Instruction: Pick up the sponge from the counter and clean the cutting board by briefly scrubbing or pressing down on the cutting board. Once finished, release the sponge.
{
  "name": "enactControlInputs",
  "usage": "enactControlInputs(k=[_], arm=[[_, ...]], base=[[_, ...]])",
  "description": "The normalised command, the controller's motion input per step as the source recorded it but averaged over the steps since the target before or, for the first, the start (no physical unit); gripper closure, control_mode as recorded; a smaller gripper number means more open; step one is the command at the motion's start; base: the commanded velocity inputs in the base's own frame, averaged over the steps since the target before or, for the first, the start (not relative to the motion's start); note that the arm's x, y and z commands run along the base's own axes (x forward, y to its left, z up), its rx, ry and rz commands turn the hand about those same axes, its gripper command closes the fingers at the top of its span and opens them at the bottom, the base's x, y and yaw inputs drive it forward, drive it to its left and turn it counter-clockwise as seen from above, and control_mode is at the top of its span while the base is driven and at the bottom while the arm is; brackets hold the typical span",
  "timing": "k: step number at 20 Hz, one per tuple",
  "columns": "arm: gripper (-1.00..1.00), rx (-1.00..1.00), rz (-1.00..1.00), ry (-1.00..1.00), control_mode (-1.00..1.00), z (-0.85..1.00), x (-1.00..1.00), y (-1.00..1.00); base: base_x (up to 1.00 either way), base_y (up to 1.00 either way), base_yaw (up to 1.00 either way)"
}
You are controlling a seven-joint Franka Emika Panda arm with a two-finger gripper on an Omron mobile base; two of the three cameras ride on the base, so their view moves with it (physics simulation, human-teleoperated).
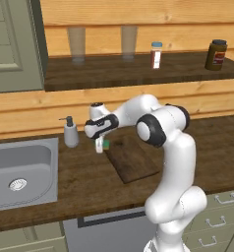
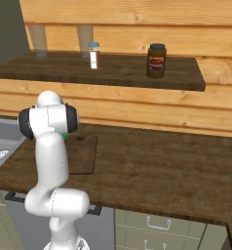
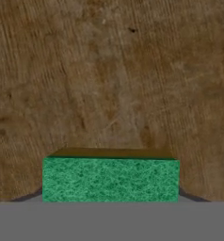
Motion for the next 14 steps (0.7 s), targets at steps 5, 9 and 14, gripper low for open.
enactControlInputs(k=[5,9,14], arm=[[1.00,0.05,0.22,0.00,-1.00,-0.13,-0.97,-0.37],[1.00,0.06,0.28,0.00,-1.00,0.00,-1.00,-0.13],[1.00,0.06,0.34,0.00,-1.00,0.00,-0.79,-0.28]], base=[[0.00,0.00,0.00],[0.00,0.00,0.00],[0.00,0.00,0.00]])
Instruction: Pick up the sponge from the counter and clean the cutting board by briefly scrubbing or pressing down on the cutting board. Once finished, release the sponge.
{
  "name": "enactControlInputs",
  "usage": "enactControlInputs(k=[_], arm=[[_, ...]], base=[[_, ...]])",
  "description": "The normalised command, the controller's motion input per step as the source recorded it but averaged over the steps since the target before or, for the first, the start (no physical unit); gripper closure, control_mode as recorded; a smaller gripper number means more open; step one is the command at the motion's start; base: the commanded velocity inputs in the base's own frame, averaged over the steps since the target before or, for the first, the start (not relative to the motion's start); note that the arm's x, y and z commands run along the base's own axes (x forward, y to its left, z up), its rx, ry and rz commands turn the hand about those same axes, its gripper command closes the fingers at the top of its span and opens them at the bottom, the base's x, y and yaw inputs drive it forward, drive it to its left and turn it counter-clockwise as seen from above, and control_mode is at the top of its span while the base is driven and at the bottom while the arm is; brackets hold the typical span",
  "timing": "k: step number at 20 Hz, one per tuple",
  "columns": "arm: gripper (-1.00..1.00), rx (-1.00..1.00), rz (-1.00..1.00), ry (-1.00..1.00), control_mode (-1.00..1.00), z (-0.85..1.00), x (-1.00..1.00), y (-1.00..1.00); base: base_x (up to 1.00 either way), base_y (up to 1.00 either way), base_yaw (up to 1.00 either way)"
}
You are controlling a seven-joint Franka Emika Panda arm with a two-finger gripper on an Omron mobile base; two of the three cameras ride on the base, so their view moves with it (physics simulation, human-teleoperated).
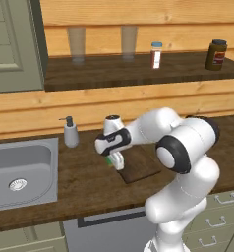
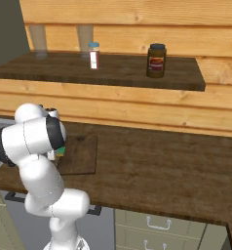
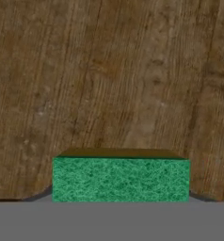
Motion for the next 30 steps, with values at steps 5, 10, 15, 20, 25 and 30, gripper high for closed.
enactControlInputs(k=[5,10,15,20,25,30], arm=[[1.00,0.09,0.24,0.02,-1.00,0.00,-0.30,-0.39],[1.00,0.06,0.00,0.14,-1.00,-0.04,-0.02,-0.04],[1.00,0.15,0.00,0.16,-1.00,-0.01,-0.35,0.00],[1.00,0.10,0.00,0.17,-1.00,-0.16,-0.58,0.00],[1.00,-0.03,0.00,0.15,-1.00,-0.36,-0.48,-0.05],[1.00,-0.09,0.00,0.11,-1.00,-0.61,-0.69,-0.01]], base=[[0.00,0.00,0.00],[0.00,0.00,0.00],[0.00,0.00,0.00],[0.00,0.00,0.00],[0.00,0.00,0.00],[0.00,0.00,0.00]])
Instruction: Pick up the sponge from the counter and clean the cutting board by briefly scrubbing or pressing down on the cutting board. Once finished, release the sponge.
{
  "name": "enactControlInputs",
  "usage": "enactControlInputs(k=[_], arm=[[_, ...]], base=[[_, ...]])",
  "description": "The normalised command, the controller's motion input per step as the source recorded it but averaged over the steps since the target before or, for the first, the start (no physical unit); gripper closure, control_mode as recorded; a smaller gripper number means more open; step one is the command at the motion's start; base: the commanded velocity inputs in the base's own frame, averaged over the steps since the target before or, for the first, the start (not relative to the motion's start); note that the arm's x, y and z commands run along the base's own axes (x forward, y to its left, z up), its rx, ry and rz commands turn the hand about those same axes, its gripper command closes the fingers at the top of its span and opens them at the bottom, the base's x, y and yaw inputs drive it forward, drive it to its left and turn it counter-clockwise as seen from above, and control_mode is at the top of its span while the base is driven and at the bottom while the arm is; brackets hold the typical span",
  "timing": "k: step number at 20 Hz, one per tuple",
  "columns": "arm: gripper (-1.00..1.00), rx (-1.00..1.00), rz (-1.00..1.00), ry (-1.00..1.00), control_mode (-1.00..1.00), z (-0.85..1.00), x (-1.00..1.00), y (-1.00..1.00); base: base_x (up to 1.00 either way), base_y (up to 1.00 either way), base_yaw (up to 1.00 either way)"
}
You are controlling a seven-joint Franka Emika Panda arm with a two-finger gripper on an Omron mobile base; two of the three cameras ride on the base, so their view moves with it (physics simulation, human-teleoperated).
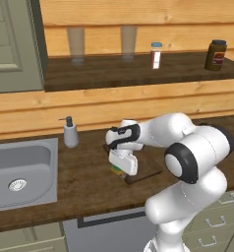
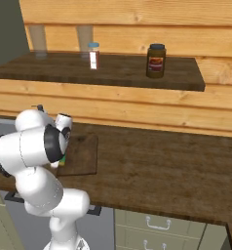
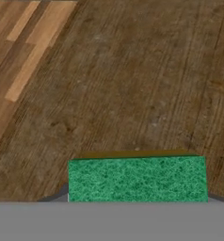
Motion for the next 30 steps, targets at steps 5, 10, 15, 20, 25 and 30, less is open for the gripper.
enactControlInputs(k=[5,10,15,20,25,30], arm=[[1.00,-0.01,-0.07,0.00,-1.00,-0.86,-1.00,-0.05],[1.00,0.00,-0.07,0.00,-1.00,-0.88,-1.00,-0.22],[1.00,0.00,-0.02,0.00,-1.00,-0.91,-1.00,-0.28],[1.00,0.01,0.00,0.10,-1.00,-0.92,-1.00,-0.10],[1.00,0.16,0.00,0.15,-1.00,-0.43,-0.59,0.08],[1.00,0.05,0.05,0.14,-1.00,0.31,0.05,0.75]], base=[[0.00,0.00,0.00],[0.00,0.00,0.00],[0.00,0.00,0.00],[0.00,0.00,0.00],[0.00,0.00,0.00],[0.00,0.00,0.00]])
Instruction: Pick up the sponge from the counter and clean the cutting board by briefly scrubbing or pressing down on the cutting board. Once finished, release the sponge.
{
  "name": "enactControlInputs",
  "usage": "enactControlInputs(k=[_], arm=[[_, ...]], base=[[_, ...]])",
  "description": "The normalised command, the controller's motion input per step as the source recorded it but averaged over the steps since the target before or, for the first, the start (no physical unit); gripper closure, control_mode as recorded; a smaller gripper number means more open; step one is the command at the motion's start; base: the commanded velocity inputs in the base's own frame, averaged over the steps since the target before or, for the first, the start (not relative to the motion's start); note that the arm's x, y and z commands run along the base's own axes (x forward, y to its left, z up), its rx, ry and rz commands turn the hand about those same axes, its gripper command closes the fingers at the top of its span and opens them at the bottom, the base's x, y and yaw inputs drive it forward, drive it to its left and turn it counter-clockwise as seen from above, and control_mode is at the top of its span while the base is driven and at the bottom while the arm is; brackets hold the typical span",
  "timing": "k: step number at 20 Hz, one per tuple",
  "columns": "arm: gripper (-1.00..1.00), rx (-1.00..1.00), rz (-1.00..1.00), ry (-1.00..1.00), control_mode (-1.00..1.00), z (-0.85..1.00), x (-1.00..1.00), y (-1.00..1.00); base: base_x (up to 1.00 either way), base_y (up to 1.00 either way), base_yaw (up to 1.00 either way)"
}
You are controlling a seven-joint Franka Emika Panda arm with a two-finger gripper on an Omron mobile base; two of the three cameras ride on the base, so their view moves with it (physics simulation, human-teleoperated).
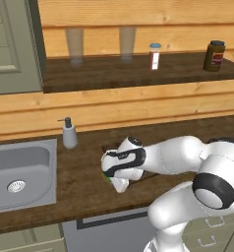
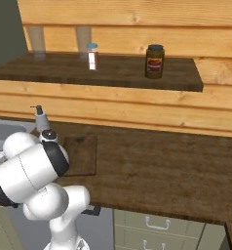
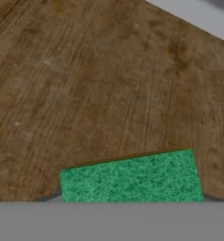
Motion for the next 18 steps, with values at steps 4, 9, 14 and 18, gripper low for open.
enactControlInputs(k=[4,9,14,18], arm=[[1.00,-0.08,0.06,0.08,-1.00,0.11,0.11,0.74],[1.00,-0.15,0.00,0.00,-1.00,0.00,0.01,0.51],[-1.00,-0.01,0.00,-0.07,-1.00,0.00,-0.12,0.04],[-1.00,0.00,0.02,-0.05,-1.00,0.19,-0.04,-0.09]], base=[[0.00,0.00,0.00],[0.00,0.00,0.00],[0.00,0.00,0.00],[0.00,0.00,0.00]])
